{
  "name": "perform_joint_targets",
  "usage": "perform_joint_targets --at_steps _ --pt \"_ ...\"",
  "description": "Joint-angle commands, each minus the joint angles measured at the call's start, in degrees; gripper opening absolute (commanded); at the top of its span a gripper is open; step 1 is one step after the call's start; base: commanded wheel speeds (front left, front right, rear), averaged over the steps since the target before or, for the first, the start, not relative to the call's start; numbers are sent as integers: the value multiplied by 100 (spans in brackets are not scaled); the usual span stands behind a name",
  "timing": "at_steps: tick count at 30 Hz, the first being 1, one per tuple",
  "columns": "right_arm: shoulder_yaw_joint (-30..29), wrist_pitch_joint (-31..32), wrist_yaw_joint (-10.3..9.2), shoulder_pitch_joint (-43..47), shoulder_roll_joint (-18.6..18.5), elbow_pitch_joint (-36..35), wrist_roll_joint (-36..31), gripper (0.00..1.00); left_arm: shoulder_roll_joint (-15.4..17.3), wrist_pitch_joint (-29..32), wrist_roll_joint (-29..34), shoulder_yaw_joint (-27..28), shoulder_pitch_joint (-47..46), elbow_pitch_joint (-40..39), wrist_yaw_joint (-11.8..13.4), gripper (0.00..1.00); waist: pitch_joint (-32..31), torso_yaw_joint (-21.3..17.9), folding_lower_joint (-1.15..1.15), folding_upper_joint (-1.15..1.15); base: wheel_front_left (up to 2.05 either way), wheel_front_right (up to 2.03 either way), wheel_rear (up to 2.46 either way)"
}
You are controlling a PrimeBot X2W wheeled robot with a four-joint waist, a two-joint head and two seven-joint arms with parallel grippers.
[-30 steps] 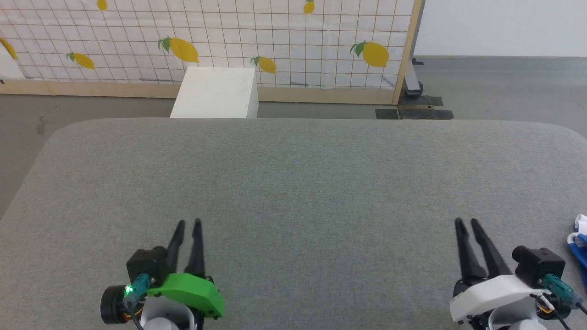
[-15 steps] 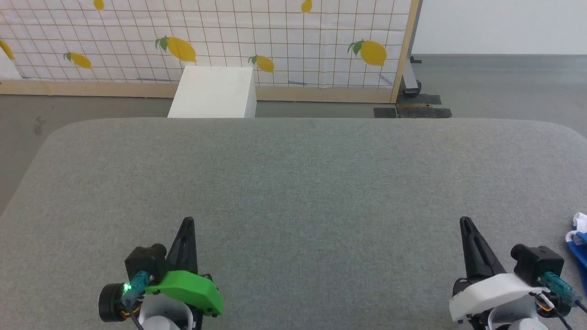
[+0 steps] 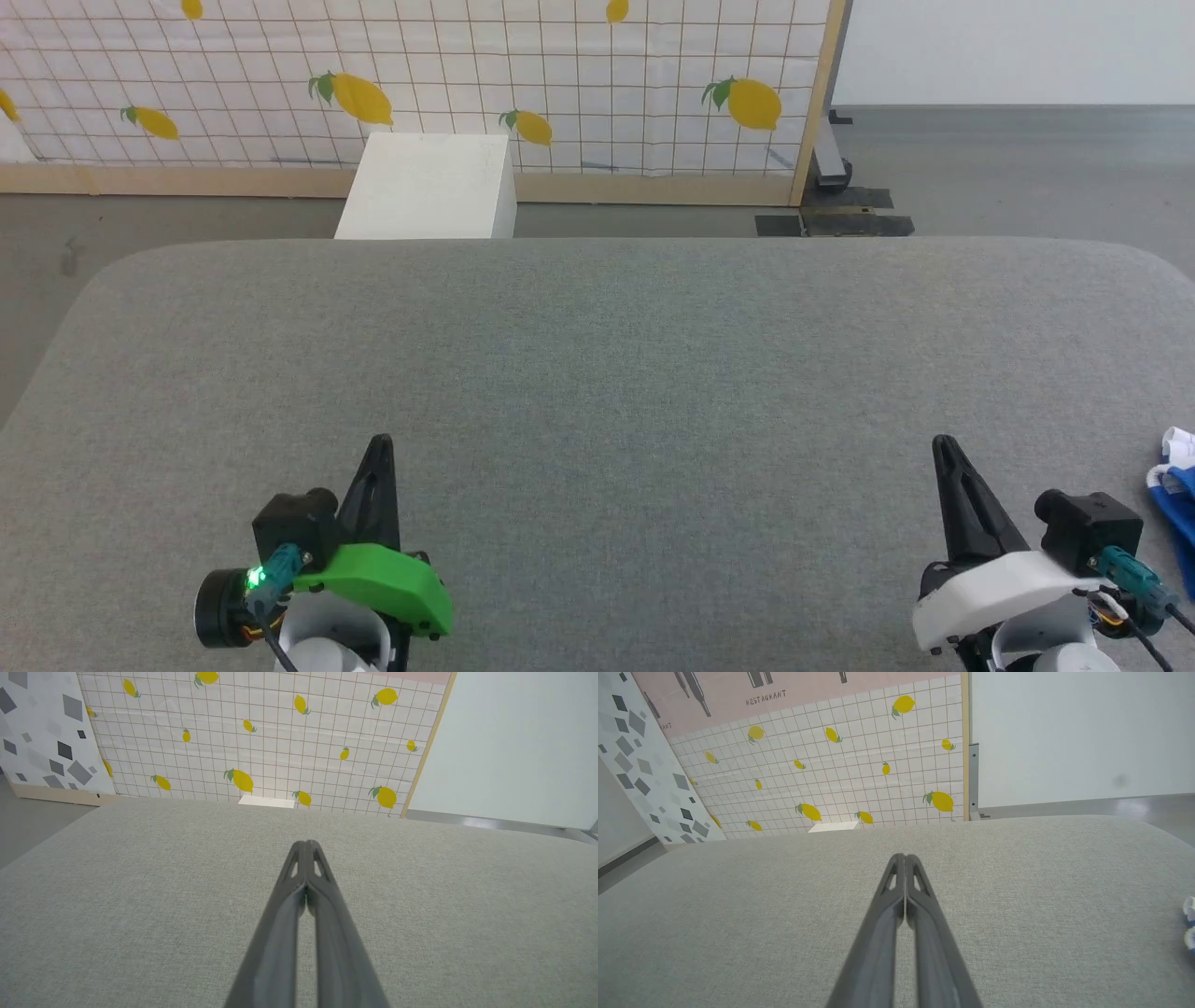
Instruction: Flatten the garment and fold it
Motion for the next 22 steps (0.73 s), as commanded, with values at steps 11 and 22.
perform_joint_targets --at_steps 11,22 --pt "32 114 -3 24 0 -168 -170 0 -21 138 211 72 115 -186 -29 0 22 -38 0 0 0 0 0" --pt "52 211 -3 31 0 -288 -290 0 -28 255 319 116 151 -327 -39 0 42 -74 0 0 0 0 0"
